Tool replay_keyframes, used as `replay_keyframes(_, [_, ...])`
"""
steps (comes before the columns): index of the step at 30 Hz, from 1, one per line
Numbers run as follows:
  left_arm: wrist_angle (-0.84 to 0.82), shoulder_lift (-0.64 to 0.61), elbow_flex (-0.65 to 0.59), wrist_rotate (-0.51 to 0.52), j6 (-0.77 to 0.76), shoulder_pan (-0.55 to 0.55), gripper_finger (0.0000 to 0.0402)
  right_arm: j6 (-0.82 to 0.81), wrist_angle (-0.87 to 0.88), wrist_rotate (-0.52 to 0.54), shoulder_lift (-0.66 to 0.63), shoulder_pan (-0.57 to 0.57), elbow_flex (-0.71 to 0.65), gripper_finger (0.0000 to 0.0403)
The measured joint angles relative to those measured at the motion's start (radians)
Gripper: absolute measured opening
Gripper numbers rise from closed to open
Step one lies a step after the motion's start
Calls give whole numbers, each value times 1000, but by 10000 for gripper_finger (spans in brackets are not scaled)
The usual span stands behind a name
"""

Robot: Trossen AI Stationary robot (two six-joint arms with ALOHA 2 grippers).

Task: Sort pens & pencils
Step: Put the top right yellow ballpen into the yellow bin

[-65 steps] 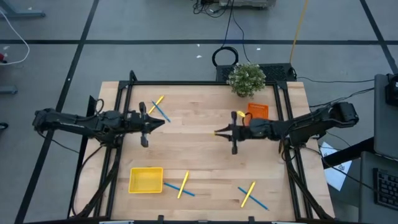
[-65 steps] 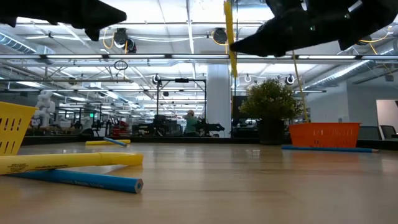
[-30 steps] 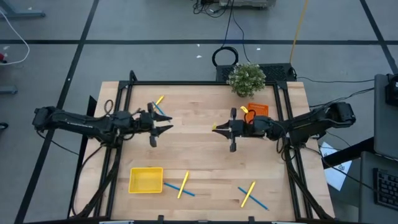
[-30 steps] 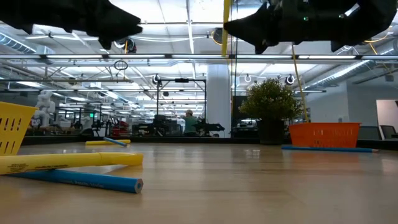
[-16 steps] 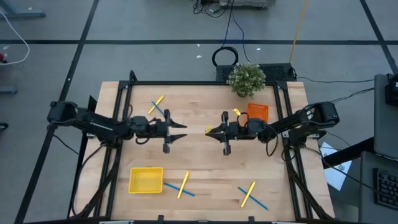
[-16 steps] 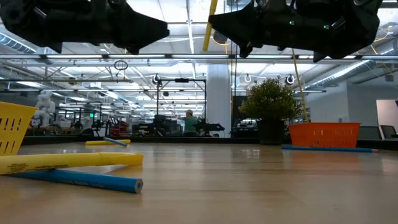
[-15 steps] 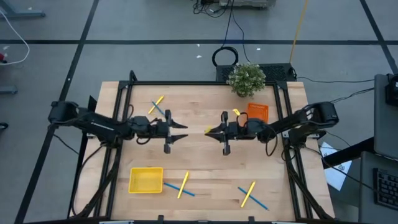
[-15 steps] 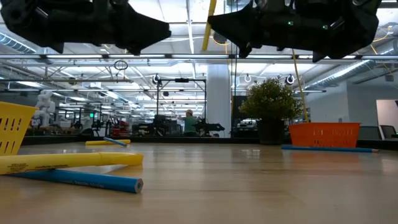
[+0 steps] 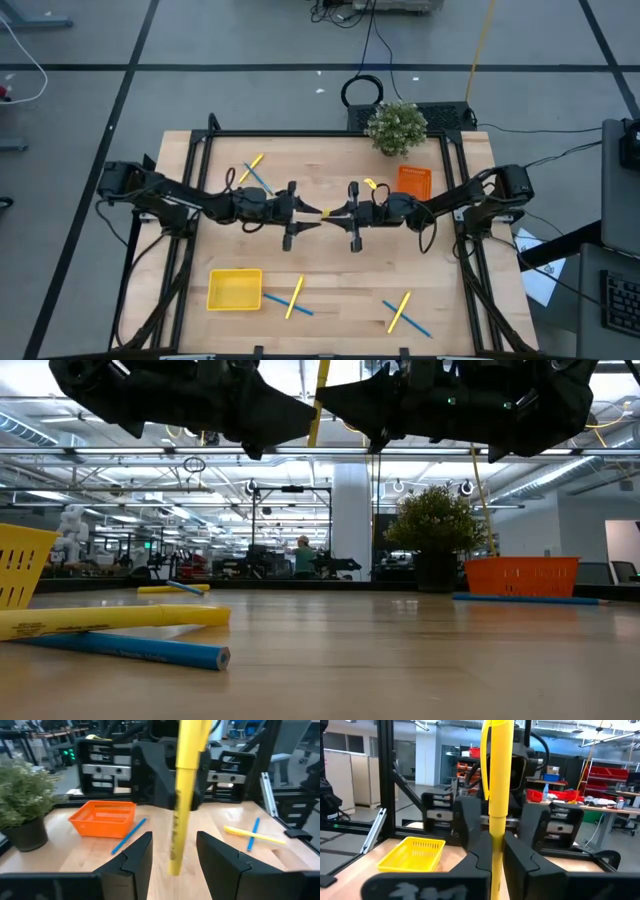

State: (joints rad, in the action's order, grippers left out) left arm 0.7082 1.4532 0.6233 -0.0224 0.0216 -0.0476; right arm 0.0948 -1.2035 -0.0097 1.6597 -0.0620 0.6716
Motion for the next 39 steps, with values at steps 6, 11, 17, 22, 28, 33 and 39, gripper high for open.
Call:
replay_keyframes(6, [-6,14,3,-4,-28,0,159,3,-5,-8,1,-6,0,9])
replay_keyframes(11, [9,35,4,-31,-28,-2,159,9,-31,-5,1,-5,0,9])
replay_keyframes(17, [29,59,18,-30,-31,-1,159,10,-34,-4,1,-5,0,9])
replay_keyframes(22, [23,98,54,-30,-31,-3,159,3,-32,-3,1,-5,0,9])
replay_keyframes(28, [29,120,69,-24,-31,-2,159,0,-18,-3,1,-5,0,9])
replay_keyframes(33, [28,120,69,-3,-30,-2,140,0,-17,-3,1,-5,0,9])
replay_keyframes(39, [29,120,69,-3,-24,-2,47,-1,-15,-1,1,-5,0,9])
